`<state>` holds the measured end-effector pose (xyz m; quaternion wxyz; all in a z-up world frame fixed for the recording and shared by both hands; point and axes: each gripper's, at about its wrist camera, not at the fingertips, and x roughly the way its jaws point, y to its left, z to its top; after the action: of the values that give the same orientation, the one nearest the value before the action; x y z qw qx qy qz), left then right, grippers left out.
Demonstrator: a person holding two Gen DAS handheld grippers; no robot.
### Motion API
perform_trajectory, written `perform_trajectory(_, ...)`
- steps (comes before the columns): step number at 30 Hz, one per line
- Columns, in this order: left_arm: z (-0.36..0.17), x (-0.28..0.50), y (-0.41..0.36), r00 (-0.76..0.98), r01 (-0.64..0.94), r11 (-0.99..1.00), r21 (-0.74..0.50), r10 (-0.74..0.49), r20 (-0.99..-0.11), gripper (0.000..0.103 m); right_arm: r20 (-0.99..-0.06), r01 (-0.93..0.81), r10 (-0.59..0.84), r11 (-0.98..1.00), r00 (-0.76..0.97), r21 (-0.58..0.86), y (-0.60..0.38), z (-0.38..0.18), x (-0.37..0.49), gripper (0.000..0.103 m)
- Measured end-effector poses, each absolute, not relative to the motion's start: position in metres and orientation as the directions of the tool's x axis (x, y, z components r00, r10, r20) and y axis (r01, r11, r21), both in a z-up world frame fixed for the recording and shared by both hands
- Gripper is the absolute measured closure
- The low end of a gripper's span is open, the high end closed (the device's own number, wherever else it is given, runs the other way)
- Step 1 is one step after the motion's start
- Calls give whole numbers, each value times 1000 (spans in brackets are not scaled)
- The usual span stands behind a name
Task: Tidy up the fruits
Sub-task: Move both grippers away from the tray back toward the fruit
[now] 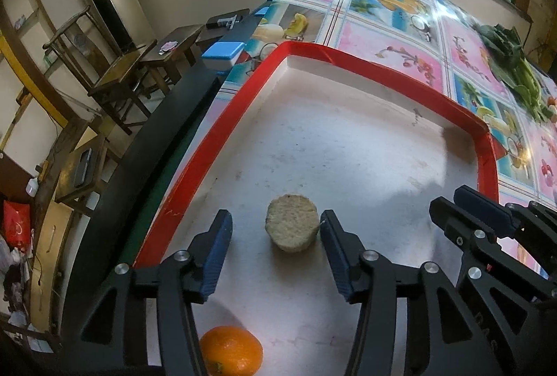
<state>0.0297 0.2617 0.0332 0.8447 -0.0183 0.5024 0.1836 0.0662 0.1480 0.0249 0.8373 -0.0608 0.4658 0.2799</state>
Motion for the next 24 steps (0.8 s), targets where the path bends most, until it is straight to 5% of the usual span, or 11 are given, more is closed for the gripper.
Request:
perform_trajectory(14, 48, 23, 263, 452, -342, 931, 128, 282, -846, 43, -815, -510, 400, 846, 418, 154, 146, 28, 65, 67)
perform_trajectory(21, 71, 20, 257, 497, -343, 933, 107, 277, -822, 41, -776, -490, 420, 856, 470, 166, 132, 51, 60, 45)
perform_trajectory(24, 79, 20, 249, 513, -333, 937, 103, 272, -814, 41, -751, -484, 439, 856, 493, 182, 123, 65, 54, 45)
